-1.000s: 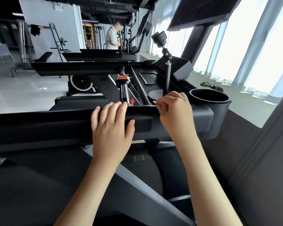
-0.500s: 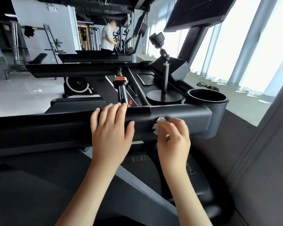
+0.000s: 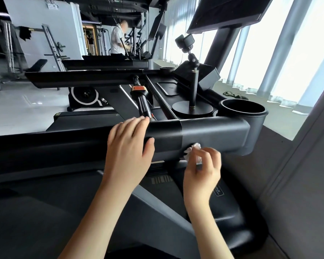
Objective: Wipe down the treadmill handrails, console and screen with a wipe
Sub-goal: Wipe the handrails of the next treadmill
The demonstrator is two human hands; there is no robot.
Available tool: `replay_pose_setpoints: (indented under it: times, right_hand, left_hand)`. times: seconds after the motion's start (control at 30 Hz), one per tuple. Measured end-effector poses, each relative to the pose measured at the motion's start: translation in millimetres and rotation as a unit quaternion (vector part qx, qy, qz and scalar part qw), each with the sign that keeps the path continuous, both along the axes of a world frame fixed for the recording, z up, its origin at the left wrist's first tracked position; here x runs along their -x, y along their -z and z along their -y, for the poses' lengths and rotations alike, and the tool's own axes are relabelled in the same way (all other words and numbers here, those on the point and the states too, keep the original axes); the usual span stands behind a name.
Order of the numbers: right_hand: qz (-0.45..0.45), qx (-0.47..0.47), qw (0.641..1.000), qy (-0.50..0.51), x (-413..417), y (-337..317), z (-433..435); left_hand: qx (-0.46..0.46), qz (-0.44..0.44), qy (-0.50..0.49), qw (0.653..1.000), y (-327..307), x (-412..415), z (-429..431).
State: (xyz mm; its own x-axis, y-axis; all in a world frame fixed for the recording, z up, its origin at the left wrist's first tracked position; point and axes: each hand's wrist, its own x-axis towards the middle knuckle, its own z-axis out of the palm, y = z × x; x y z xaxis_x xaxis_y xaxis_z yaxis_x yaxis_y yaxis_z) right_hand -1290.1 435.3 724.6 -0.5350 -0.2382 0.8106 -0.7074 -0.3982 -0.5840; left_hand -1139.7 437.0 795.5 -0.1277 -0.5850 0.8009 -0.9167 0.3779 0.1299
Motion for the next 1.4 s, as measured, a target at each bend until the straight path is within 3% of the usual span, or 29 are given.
replay_pose_setpoints:
  times: [0.13,0.3,0.53,0.63,0.8,0.97,1.1,1.3,1.4]
  right_hand:
    - [-0.028,0.018,0.998,-0.044,-23,-3,-4]
    - [0.031,0.042,0.999,-0.007,-20,-26,2]
    - [-0.092,0.048,0.995,0.014,-30,-37,7]
    - [-0.107,-0.012,0.994,0.01,-24,-70,15]
    - [-0.243,-0.111,0.957,-0.116,-18,-100,21]
    - [-0.234,-0.269,0.928,-0.109,-18,-127,35]
    - [-0.29,-0.167,0.934,-0.127,-35,-108,20]
    - [-0.18,-0.079,0.98,0.004,-26,-89,17]
    - [-0.18,-0.054,0.982,-0.009,-50,-69,1]
  left_hand:
    - [0.004,-0.011,-0.049,0.999,1,-22,-2]
    - [0.014,0.025,-0.043,0.999,5,-33,-2]
    - [0.021,0.033,-0.027,0.999,8,-37,-1]
    - [0.023,0.042,-0.022,0.999,8,-40,-1]
    - [0.026,0.052,-0.011,0.998,9,-44,0]
    - [0.019,0.052,-0.008,0.998,9,-45,1]
    - [0.022,0.051,-0.009,0.998,9,-44,1]
    - [0.017,0.047,-0.007,0.999,8,-44,0]
    - [0.006,0.051,-0.001,0.999,6,-45,-1]
